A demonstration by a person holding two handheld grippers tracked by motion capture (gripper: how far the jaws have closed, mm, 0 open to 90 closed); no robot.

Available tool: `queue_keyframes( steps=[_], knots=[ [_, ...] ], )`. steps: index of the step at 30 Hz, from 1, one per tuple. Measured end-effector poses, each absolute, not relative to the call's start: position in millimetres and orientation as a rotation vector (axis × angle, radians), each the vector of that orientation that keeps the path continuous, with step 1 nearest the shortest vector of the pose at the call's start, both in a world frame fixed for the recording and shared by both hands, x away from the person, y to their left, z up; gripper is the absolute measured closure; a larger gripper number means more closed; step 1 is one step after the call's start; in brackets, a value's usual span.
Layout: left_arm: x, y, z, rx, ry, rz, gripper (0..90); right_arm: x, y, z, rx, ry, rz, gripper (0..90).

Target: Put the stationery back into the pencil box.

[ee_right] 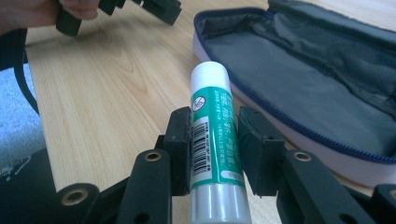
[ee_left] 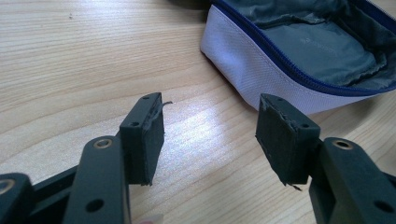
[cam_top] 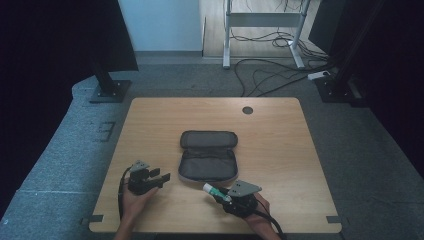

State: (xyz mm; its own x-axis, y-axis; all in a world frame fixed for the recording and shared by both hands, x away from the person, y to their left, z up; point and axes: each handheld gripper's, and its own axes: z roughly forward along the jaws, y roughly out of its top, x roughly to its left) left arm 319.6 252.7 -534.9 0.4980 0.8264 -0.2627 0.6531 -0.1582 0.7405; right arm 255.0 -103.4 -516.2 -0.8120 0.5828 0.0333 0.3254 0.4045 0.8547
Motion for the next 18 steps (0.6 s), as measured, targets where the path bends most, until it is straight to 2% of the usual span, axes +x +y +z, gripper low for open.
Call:
queue_keyframes(
  steps=[18],
  knots=[
    [320, 254, -534, 1.877, 1.226, 0.251, 41.7, 277, -102, -490, 0.777, 2.312, 1.427, 65.1]
  ],
)
